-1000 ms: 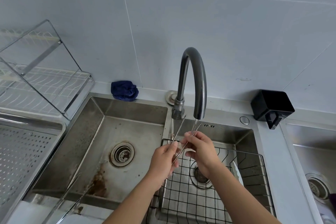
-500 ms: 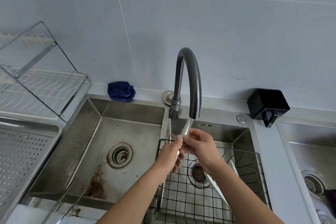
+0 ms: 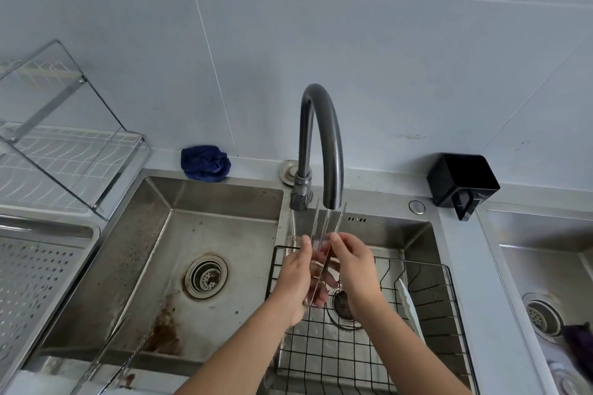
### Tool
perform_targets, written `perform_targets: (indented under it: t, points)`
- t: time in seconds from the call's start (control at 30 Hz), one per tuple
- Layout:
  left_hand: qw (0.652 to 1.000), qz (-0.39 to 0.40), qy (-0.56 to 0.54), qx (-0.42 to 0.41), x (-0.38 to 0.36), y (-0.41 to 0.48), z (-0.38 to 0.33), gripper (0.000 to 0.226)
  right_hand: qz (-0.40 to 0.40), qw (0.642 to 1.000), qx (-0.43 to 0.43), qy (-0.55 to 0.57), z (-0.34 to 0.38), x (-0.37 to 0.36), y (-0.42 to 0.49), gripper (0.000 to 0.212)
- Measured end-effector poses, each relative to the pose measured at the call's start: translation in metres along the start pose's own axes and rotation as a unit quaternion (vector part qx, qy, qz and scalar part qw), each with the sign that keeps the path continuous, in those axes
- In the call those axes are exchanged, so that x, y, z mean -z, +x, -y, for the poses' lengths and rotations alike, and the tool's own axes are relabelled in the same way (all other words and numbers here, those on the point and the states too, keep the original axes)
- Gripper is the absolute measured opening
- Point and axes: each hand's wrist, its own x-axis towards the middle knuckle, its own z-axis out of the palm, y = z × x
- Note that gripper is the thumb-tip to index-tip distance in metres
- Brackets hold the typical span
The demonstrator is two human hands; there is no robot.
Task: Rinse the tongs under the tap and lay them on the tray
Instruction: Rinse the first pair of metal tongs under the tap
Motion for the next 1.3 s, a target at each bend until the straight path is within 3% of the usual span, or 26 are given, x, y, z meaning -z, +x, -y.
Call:
perform_targets:
  t: [0.17,0.3,0.4,0.47,0.73,0.87,1.13,1.3]
  points:
    - [0.993,-0.029,0.102,-0.059,-0.01,0.011,0.001,0.035,0.021,0.997,0.045,-0.051,0.003,0.005,0.0,0.017]
    - [0.989,-0.054,0.099,-0.096,-0.024,0.018,0.0,0.018,-0.014,0.996,0.037,-0.075,0.003,0.011,0.0,0.018]
    - [0.987,-0.064,0.117,-0.087,-0.032,0.019,0.001,0.021,-0.009,0.995,0.043,-0.087,0.0,0.015,-0.003,0.006]
    - [0.989,-0.069,0.107,-0.078,-0.034,0.019,0.002,0.02,0.011,0.997,0.025,-0.069,-0.007,0.017,-0.007,0.011]
    - [0.993,-0.08,-0.073,0.049,-0.024,0.011,-0.007,0.035,0.085,0.995,-0.045,0.014,-0.022,0.001,-0.031,0.023]
    - [0.992,-0.079,-0.101,0.017,-0.026,0.012,-0.013,0.017,0.052,0.995,-0.077,0.028,-0.018,-0.002,-0.035,0.026]
    - [0.991,-0.099,-0.068,-0.056,-0.031,0.015,-0.025,0.02,0.069,0.997,-0.016,-0.036,-0.043,0.014,-0.043,0.054]
    - [0.983,-0.096,-0.148,-0.041,-0.018,0.023,-0.041,0.032,0.075,0.995,-0.056,-0.029,-0.059,0.023,-0.043,0.025]
